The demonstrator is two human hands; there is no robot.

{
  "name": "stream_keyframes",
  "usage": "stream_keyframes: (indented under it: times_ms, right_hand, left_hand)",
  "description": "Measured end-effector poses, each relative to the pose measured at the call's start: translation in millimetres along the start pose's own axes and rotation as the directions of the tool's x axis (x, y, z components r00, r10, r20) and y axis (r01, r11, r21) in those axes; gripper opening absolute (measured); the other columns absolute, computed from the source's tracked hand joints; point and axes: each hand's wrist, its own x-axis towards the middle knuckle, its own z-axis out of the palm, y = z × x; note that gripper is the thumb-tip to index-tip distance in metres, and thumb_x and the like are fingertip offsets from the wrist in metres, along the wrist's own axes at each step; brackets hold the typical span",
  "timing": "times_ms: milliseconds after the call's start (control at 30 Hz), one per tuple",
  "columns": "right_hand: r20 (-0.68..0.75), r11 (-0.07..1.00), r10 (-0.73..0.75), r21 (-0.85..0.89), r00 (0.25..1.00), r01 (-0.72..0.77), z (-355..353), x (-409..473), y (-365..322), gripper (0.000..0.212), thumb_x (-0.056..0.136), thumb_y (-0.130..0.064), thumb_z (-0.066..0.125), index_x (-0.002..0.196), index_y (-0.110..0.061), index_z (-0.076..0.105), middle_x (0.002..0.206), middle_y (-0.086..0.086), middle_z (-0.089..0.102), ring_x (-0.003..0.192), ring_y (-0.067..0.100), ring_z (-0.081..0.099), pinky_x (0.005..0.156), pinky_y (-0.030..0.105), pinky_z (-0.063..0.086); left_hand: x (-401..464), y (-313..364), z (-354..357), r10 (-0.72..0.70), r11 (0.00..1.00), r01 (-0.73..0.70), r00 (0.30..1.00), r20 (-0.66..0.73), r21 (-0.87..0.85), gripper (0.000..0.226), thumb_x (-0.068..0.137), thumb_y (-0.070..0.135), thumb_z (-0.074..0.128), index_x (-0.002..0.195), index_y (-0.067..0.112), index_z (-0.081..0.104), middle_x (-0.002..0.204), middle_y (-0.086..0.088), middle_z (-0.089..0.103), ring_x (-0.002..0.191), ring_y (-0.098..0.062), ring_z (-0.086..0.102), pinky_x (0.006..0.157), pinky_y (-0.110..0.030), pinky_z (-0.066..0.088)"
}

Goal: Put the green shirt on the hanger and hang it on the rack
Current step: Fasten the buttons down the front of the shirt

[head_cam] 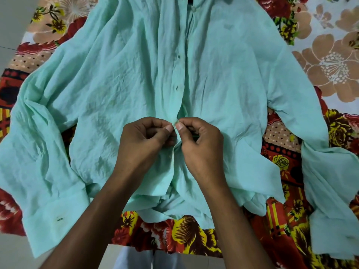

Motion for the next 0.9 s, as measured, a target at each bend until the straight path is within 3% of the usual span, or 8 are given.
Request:
stream_keyframes:
  times_ms: [200,300,400,500,567,633,767,900]
  right_hand:
    - [-0.034,0.998,-0.038,-0.057,0.999,0.036,2,-3,3,0.011,0.094,-0.007,0.071,0.100,-0.014,0.077,0.083,-0.015,0.071,0.083,0.000,0.071,0.073,0.006,0.051]
    - [-0.067,0.999,-0.015,-0.039,0.998,0.013,2,-5,1,0.012,0.093,-0.008,0.072,0.101,-0.014,0.078,0.079,-0.018,0.070,0.081,0.000,0.072,0.071,0.007,0.052]
    - [-0.138,0.998,0.063,0.029,0.988,-0.060,3,-9,-1,0.009,0.092,-0.011,0.072,0.095,-0.016,0.077,0.071,-0.010,0.074,0.067,0.006,0.072,0.065,0.020,0.059]
    - [-0.105,0.993,0.118,0.012,0.987,-0.117,1,-9,-1,0.008,0.089,-0.014,0.075,0.087,-0.021,0.073,0.067,-0.008,0.073,0.062,0.004,0.071,0.062,0.022,0.059]
    - [-0.027,0.982,0.096,-0.162,0.995,-0.099,-3,-3,0,0.007,0.087,-0.022,0.079,0.085,-0.022,0.072,0.068,-0.010,0.071,0.063,0.002,0.069,0.063,0.018,0.056]
    - [-0.052,0.946,0.019,-0.323,0.998,-0.035,-9,4,0,0.013,0.085,-0.030,0.080,0.084,-0.021,0.072,0.070,-0.010,0.068,0.067,0.002,0.066,0.063,0.012,0.050]
    - [-0.177,0.943,-0.163,-0.318,0.971,0.100,-12,24,-3,0.005,0.089,-0.020,0.075,0.094,-0.019,0.075,0.085,-0.006,0.070,0.076,0.012,0.067,0.075,0.031,0.057]
    - [-0.099,0.942,-0.132,-0.322,0.986,0.094,-5,47,-4,0.016,0.090,-0.008,0.068,0.096,-0.019,0.078,0.092,-0.002,0.074,0.080,0.014,0.069,0.080,0.032,0.058]
  left_hand:
    - [3,-3,2,0.131,0.974,-0.131,0.991,0.011,0.187,0.008,0.093,0.012,0.073,0.087,0.010,0.078,0.076,-0.003,0.076,0.068,-0.013,0.073,0.064,-0.019,0.055]
    - [1,-3,1,0.087,0.991,-0.085,0.996,-0.011,0.102,0.009,0.093,0.012,0.073,0.086,0.009,0.078,0.077,-0.005,0.076,0.068,-0.015,0.072,0.063,-0.022,0.056]
    - [3,1,6,-0.040,0.997,0.037,0.998,-0.041,-0.070,0.010,0.091,0.011,0.073,0.083,0.007,0.077,0.070,-0.003,0.070,0.065,-0.015,0.065,0.066,-0.026,0.056]
    - [4,4,11,-0.130,0.982,0.127,0.991,-0.013,-0.138,0.013,0.091,0.010,0.072,0.080,0.005,0.076,0.067,-0.006,0.066,0.067,-0.021,0.064,0.071,-0.036,0.059]
    - [6,3,11,-0.114,0.992,0.116,0.993,-0.030,0.048,0.013,0.091,0.013,0.071,0.079,0.009,0.075,0.065,-0.005,0.068,0.060,-0.015,0.063,0.063,-0.035,0.055]
    - [11,3,8,0.003,0.952,0.028,0.995,-0.099,0.306,0.009,0.088,0.020,0.072,0.080,0.018,0.075,0.063,0.004,0.069,0.053,-0.008,0.060,0.056,-0.031,0.050]
    - [27,19,14,0.369,0.785,-0.257,0.925,-0.093,0.563,0.014,0.085,0.036,0.075,0.091,0.026,0.068,0.076,0.009,0.065,0.067,-0.006,0.061,0.063,-0.024,0.048]
    - [50,25,32,0.436,0.668,-0.325,0.900,0.001,0.669,0.026,0.084,0.042,0.074,0.095,0.021,0.066,0.085,0.007,0.064,0.075,-0.012,0.061,0.064,-0.031,0.049]
